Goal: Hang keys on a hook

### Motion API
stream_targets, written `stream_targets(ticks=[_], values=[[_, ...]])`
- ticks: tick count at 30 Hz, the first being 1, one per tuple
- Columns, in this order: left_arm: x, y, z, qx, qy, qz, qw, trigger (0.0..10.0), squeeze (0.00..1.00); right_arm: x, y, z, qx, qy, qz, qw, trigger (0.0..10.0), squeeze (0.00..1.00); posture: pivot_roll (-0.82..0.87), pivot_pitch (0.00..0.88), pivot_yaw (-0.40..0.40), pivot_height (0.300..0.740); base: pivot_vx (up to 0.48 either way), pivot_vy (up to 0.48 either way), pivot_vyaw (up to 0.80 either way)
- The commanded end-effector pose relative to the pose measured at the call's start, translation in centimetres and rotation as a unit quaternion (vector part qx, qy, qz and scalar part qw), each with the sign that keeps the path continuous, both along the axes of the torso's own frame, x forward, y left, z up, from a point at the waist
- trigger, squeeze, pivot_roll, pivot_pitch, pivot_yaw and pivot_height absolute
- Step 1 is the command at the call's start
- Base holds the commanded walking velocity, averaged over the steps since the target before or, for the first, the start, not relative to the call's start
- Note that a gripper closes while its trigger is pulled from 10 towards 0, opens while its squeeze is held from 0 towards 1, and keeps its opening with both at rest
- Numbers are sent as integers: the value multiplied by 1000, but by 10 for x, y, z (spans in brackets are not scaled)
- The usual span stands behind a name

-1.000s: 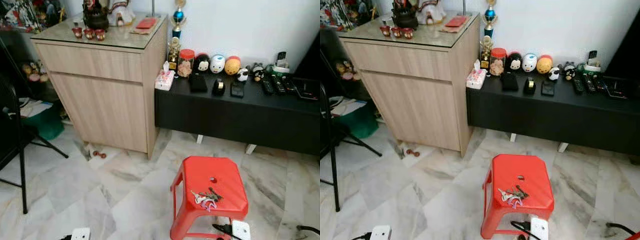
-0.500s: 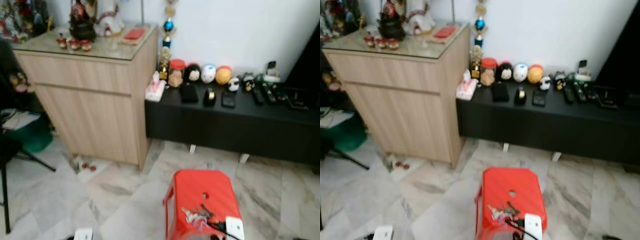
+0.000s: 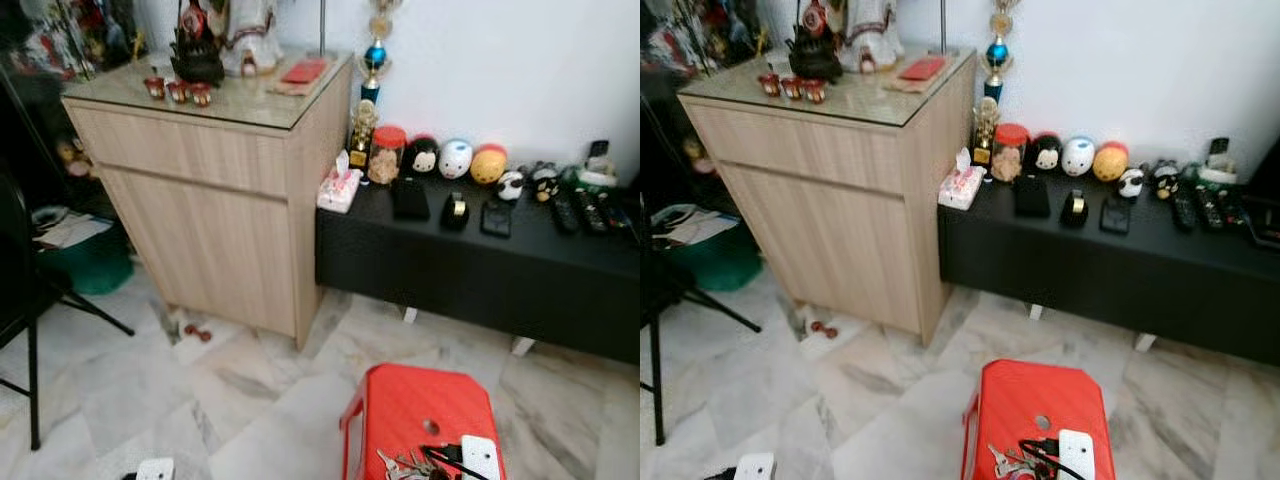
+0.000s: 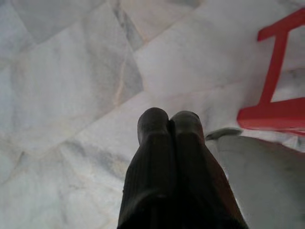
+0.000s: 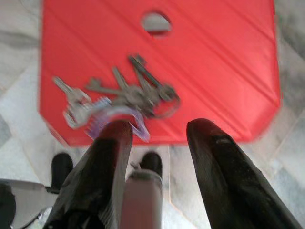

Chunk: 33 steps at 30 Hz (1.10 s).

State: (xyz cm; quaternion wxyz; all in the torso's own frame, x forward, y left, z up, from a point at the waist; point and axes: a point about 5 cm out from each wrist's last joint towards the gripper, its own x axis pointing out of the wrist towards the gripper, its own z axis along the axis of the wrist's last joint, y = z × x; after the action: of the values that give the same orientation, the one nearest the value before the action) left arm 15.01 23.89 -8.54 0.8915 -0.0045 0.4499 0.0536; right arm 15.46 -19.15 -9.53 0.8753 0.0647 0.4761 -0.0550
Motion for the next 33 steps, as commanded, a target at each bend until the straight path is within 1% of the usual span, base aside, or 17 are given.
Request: stream_targets(ticks=[1,3,7,10,12,13,17,20,23,25,26,27,28,29,30,31,33], values=[[-5,1,-2,-1,10,-1,1000,10000,0,3,-1,1,6,-10,-10,1000,10000,0,140,0,-42,740,0,0,0],[-5,0,-2,-1,10,-1,1000,10000,0,8,0,4,12,-23,-13,1000,10000,0,140,0,-42,740,0,0,0],[-1,-5,-2,-4,8,-2,1000,10000,0,29,0,15,21,-80,-17,996,10000,0,139,0,-43,740,0,0,0],[3,-11,-2,-4,4,-3,1000,10000,0,48,-4,28,12,-140,-14,990,10000,0,135,0,-43,740,0,0,0],[4,-13,-2,-2,-2,-2,1000,10000,0,54,-4,33,11,-161,-10,987,10000,0,137,0,-43,740,0,0,0],[5,-13,-1,2,-6,2,1000,10000,0,59,-3,37,3,-179,4,984,10000,0,137,0,-43,740,0,0,0],[7,-14,0,11,-14,8,1000,10000,0,63,-2,42,1,-208,11,978,10000,0,141,0,-44,740,0,0,0],[8,-15,0,15,-18,6,1000,10000,0,64,-3,46,-12,-235,12,972,10000,0,142,0,-47,740,0,0,0],[10,-15,1,14,-23,7,1000,10000,0,65,-6,52,-20,-270,-7,963,10000,0,137,0,-47,740,0,0,0],[10,-15,1,13,-24,6,1000,10000,0,66,-6,54,-20,-280,-8,960,10000,0,133,0,-47,740,0,0,0],[11,-16,1,13,-25,5,1000,10000,0,67,-4,57,-20,-293,-1,956,10000,0,131,0,-46,740,0,0,0],[12,-16,2,12,-27,3,1000,10000,0,69,1,62,-19,-314,11,949,10000,0,127,0,-45,740,0,0,0],[12,-16,2,12,-27,3,1000,10000,0,69,1,62,-19,-314,11,949,10000,0,127,0,-45,740,0,0,0],[14,-16,3,13,-31,0,999,10000,0,71,3,66,-23,-327,18,945,10000,0,125,0,-45,740,0,0,0],[14,-16,3,14,-32,-1,999,10000,0,71,4,66,-25,-329,19,944,10000,0,125,0,-45,740,0,0,0],[16,-14,4,18,-38,0,999,10000,0,73,5,69,-25,-335,17,942,10000,0,127,0,-45,740,0,0,0],[26,-9,11,27,-65,7,998,10000,0,78,7,75,-27,-348,14,937,10000,0,126,0,-45,740,0,0,0]])
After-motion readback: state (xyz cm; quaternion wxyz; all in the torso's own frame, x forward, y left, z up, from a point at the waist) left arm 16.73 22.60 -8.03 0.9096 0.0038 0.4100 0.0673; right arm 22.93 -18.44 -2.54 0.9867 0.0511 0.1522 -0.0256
